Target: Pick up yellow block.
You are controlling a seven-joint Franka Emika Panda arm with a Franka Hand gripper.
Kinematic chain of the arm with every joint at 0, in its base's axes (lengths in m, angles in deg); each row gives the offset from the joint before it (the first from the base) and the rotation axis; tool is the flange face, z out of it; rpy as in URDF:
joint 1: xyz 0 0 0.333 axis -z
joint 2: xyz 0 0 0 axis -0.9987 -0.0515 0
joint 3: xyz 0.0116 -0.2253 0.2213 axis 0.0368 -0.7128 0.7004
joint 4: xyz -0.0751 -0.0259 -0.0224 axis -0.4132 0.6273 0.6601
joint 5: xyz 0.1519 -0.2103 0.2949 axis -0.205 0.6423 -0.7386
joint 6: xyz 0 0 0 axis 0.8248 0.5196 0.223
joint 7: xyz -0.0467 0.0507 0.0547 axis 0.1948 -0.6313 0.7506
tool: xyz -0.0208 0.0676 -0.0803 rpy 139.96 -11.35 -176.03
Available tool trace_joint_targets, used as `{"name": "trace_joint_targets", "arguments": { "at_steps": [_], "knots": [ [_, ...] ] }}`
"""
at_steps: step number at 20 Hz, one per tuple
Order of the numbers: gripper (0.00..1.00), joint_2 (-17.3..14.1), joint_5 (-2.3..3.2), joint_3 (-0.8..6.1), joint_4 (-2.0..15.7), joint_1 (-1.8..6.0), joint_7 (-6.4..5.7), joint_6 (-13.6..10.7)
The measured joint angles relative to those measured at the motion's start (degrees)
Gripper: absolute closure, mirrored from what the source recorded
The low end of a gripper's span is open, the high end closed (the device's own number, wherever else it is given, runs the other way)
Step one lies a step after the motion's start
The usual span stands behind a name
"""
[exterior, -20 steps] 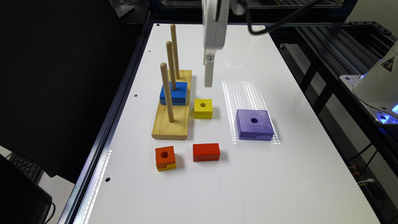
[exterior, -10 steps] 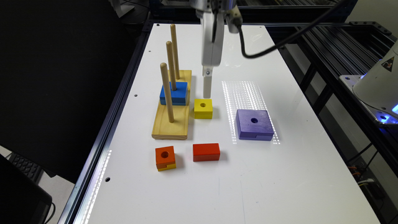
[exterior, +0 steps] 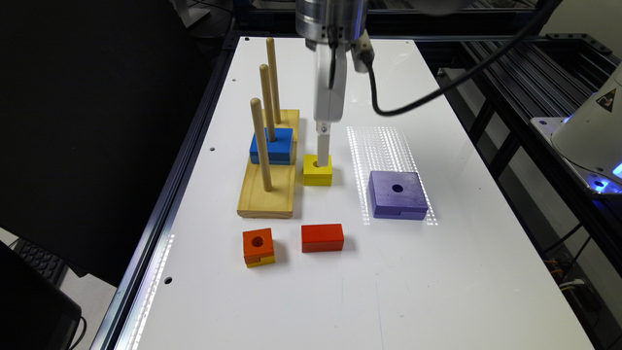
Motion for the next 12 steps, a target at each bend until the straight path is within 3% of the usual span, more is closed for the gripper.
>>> {"name": "trace_joint_targets", "arguments": {
  "at_steps": [3,12],
  "knots": [
    [0.00,-1.2,0.10,0.01,0.02,-0.03,0.00,1.3],
    [0.00,-1.2,0.13,0.29,0.18,-0.15,-0.05,1.4]
  ]
}}
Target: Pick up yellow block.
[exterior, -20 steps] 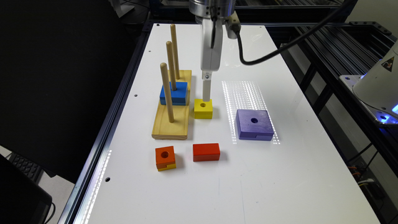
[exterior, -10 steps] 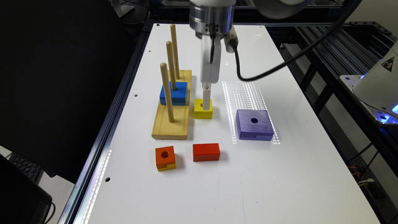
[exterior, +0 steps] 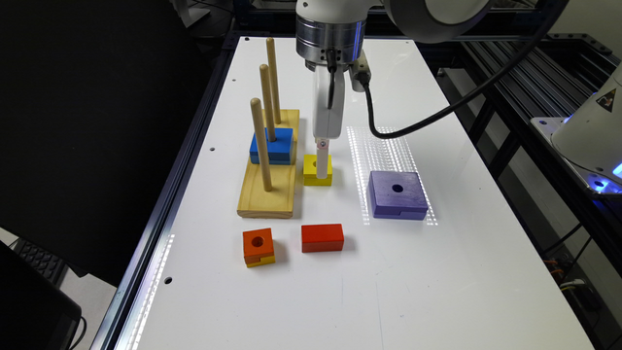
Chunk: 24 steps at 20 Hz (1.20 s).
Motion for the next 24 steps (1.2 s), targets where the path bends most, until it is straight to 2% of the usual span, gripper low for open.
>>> {"name": "trace_joint_targets", "arguments": {
  "at_steps": [5,12,17,24],
  "knots": [
    [0.00,0.0,0.00,0.26,0.22,-0.12,-0.06,0.0],
    [0.00,-0.5,0.00,0.29,0.24,-0.13,-0.06,0.1],
    [0.00,-4.4,0.11,0.28,0.36,-0.12,-0.06,4.0],
    [0.00,-4.6,0.20,0.27,0.66,-0.12,-0.13,4.2]
  ]
}}
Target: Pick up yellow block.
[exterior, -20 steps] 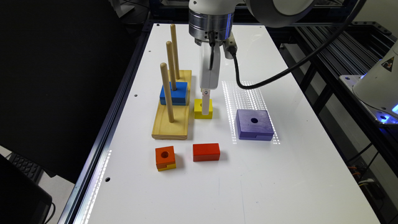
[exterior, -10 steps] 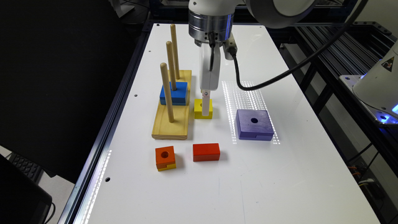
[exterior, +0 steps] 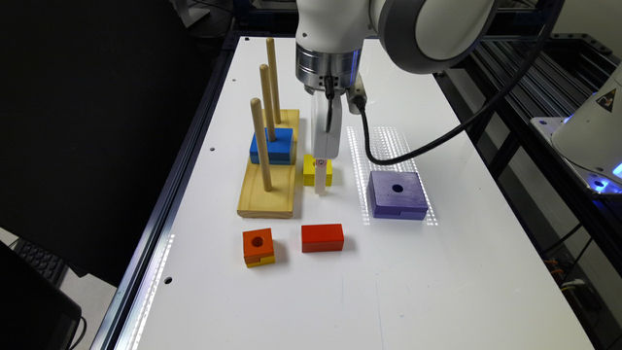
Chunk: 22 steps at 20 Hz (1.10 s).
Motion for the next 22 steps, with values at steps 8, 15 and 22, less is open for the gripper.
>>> {"name": "trace_joint_targets", "arguments": {
  "at_steps": [8,15,22],
  "knots": [
    [0.00,0.0,0.00,0.02,0.09,-0.02,0.00,0.0],
    [1.00,-0.8,0.00,0.02,1.20,-0.02,0.01,0.0],
    [1.00,-0.7,0.00,0.01,1.18,0.00,0.01,-0.1]
  ]
}}
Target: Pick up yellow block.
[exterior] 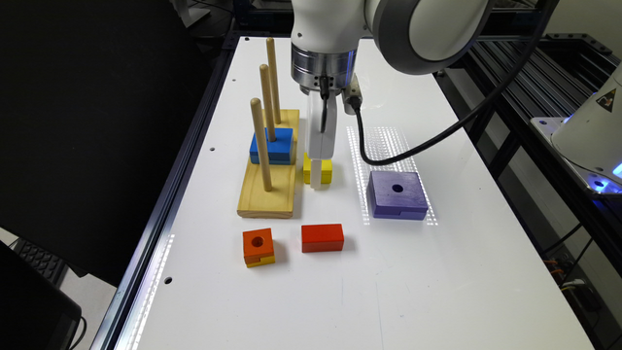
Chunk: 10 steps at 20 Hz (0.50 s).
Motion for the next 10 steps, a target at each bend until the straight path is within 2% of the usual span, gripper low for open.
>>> {"name": "trace_joint_targets", "arguments": {
  "at_steps": [4,7,10],
  "knots": [
    [1.00,1.5,0.00,-0.02,-0.02,0.03,0.00,-1.2],
    [1.00,4.8,0.00,-0.01,-0.08,0.03,-0.01,-4.8],
    [1.00,6.4,0.00,0.00,-0.13,0.03,-0.02,-6.6]
  ]
}}
